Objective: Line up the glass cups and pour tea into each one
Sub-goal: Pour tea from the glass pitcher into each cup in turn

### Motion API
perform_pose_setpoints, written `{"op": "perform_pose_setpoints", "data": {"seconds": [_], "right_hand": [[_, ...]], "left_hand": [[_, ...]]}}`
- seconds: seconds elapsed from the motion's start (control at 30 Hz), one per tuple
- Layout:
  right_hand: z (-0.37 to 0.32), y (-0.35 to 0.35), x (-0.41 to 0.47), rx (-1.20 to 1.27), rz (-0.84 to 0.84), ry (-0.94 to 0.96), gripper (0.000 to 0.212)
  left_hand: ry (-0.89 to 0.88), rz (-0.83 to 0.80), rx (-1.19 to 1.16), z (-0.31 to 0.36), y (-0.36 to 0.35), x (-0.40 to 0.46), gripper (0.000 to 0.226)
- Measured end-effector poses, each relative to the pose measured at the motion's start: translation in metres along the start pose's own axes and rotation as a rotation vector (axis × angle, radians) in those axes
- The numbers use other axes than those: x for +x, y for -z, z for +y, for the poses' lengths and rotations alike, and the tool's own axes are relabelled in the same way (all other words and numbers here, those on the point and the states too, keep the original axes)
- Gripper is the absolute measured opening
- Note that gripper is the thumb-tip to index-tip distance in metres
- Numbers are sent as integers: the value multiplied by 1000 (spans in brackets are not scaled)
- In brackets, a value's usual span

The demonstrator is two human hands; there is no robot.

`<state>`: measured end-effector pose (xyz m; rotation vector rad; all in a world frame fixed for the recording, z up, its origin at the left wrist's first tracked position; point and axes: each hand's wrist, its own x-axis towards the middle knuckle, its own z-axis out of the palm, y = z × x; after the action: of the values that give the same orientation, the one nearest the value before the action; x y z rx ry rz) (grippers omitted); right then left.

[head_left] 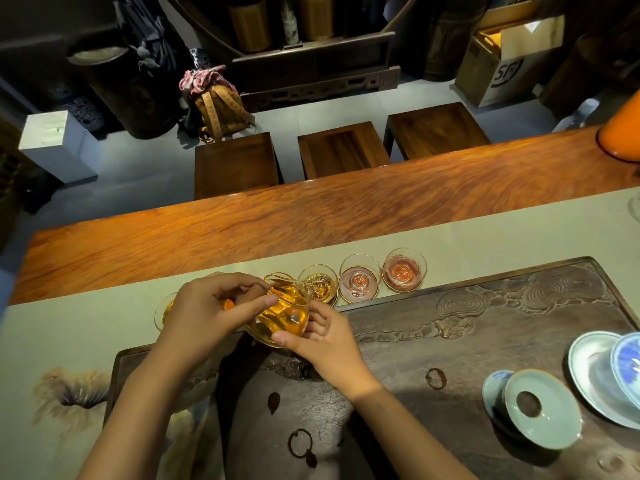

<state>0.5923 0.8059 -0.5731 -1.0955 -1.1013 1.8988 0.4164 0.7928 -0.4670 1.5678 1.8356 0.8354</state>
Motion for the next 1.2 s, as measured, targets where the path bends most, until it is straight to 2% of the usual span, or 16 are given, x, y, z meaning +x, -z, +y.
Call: {"op": "perform_pose_setpoints", "data": {"seconds": [0.9,1.2], "right_hand": [[-5,1,-2,-20,-12,-17,65],[-5,2,-3,-12,-22,-17,51]], "left_hand": [[-9,-5,15,2,0,1,28],[-24,-13,0,2,1,1,25]]}}
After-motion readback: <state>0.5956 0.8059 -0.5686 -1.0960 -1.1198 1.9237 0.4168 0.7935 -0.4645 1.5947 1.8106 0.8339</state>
